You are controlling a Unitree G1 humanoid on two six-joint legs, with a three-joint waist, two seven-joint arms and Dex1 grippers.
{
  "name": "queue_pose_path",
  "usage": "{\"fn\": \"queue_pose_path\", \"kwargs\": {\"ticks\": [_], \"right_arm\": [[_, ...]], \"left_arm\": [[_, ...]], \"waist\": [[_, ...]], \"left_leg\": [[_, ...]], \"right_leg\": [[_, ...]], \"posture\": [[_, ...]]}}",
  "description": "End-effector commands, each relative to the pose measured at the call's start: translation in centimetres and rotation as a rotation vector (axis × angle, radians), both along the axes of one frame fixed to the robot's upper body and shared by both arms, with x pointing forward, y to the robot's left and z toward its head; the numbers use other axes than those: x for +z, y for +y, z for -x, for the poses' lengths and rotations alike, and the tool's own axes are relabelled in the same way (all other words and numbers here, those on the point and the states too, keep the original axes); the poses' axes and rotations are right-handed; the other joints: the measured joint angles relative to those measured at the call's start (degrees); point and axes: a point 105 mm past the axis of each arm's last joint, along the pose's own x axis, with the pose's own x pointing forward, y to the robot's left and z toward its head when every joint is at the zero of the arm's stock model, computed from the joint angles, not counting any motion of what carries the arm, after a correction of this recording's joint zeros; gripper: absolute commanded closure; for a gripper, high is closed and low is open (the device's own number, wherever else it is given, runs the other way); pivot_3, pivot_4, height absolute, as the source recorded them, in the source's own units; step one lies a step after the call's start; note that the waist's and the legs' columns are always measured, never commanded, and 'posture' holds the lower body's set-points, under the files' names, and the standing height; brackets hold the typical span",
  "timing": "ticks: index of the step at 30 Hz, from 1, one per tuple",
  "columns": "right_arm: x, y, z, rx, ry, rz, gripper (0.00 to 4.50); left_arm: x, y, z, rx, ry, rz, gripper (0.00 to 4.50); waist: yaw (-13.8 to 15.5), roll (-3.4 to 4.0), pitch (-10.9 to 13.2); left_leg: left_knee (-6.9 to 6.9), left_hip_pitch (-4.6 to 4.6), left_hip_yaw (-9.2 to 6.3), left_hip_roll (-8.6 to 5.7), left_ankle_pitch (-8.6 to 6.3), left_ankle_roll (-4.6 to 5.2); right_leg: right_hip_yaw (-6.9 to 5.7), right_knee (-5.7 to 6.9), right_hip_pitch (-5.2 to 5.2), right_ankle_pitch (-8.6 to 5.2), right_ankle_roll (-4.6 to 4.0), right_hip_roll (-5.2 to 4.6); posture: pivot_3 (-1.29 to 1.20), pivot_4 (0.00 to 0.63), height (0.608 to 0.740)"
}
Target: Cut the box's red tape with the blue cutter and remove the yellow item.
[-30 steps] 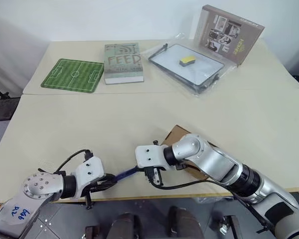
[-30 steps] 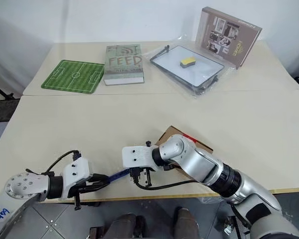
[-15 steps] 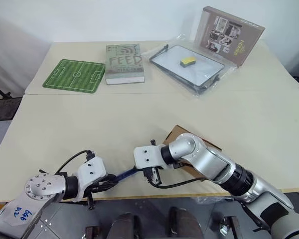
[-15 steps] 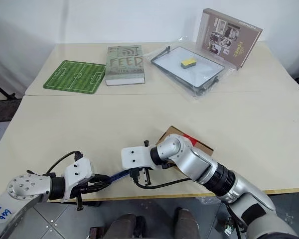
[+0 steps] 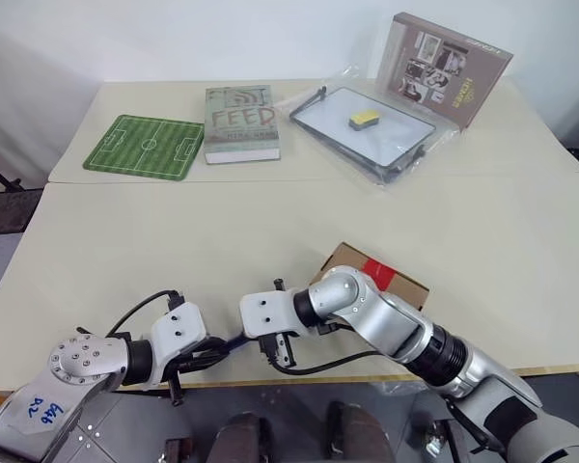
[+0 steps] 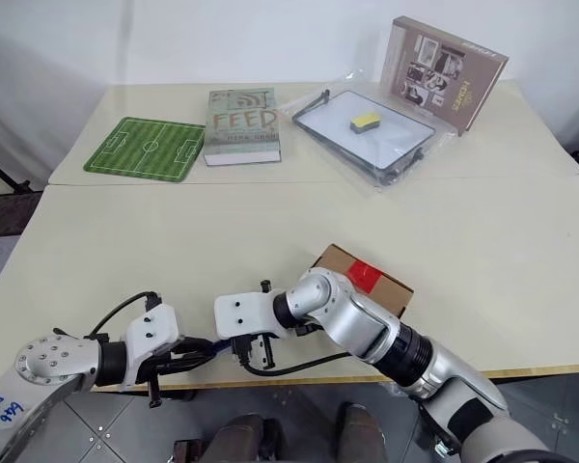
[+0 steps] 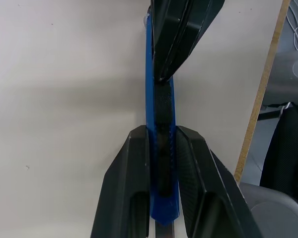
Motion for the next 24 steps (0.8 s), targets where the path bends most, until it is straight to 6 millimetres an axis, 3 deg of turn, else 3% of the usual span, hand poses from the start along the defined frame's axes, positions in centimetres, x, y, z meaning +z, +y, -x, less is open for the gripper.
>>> {"fn": "queue_pose_path", "kwargs": {"ticks": [1,7,11,14,17,19,24], "right_arm": [[-0.8,0.7,1.0,0.034,0.033,0.011,4.46],[-0.9,1.2,1.0,0.033,0.036,0.007,4.46],[0.2,0.8,0.2,0.003,0.032,-0.025,4.46],[2.3,0.1,-1.2,-0.084,0.058,-0.091,4.46],[6.7,-3.2,-3.0,-0.211,0.147,-0.219,4.46],[8.4,-4.6,-3.6,-0.269,0.223,-0.259,4.46],[11.3,-7.6,-5.4,-0.391,0.336,-0.276,3.30]], "left_arm": [[-0.4,-0.7,0.6,-0.026,0.030,0.016,4.05],[-0.4,-0.7,0.4,-0.020,0.029,0.018,4.05],[-0.4,-0.6,0.1,-0.005,0.018,0.021,4.05],[-0.1,-0.3,-0.2,0.014,-0.015,0.031,4.05],[0.8,-0.2,-1.4,0.021,-0.138,0.076,4.05],[1.3,-0.3,-2.1,0.016,-0.212,0.112,4.05],[3.1,-0.8,-4.5,0.003,-0.435,0.193,4.05]], "waist": [[0.02,0.00,0.00],[-0.04,0.00,0.00],[0.08,0.00,0.00],[0.10,0.00,0.00],[0.12,0.04,0.03],[0.15,0.00,0.04],[-0.02,0.00,0.03]], "left_leg": [[0.00,0.00,0.00,0.00,0.00,0.00],[0.00,0.05,0.00,0.01,0.00,0.00],[0.01,0.07,0.01,0.00,0.01,-0.02],[0.02,0.04,0.00,-0.02,0.01,-0.02],[0.03,-0.01,0.00,-0.01,0.01,-0.01],[0.06,-0.13,-0.03,-0.01,0.02,0.01],[0.06,-0.13,-0.03,0.03,0.01,0.03]], "right_leg": [[0.00,0.03,0.00,0.00,0.00,0.00],[0.01,0.07,0.00,-0.01,-0.01,0.00],[0.04,0.17,-0.02,-0.02,-0.04,-0.01],[0.04,0.18,-0.03,-0.02,-0.04,-0.03],[0.03,0.19,-0.08,-0.02,-0.04,-0.03],[0.00,0.18,-0.13,-0.02,-0.04,-0.04],[-0.06,0.20,-0.16,-0.02,-0.05,-0.03]], "posture": [[0.00,0.150,0.740],[0.00,0.150,0.740],[0.00,0.150,0.740],[0.00,0.150,0.740],[0.00,0.150,0.740],[0.00,0.150,0.740],[0.00,0.150,0.740]]}}
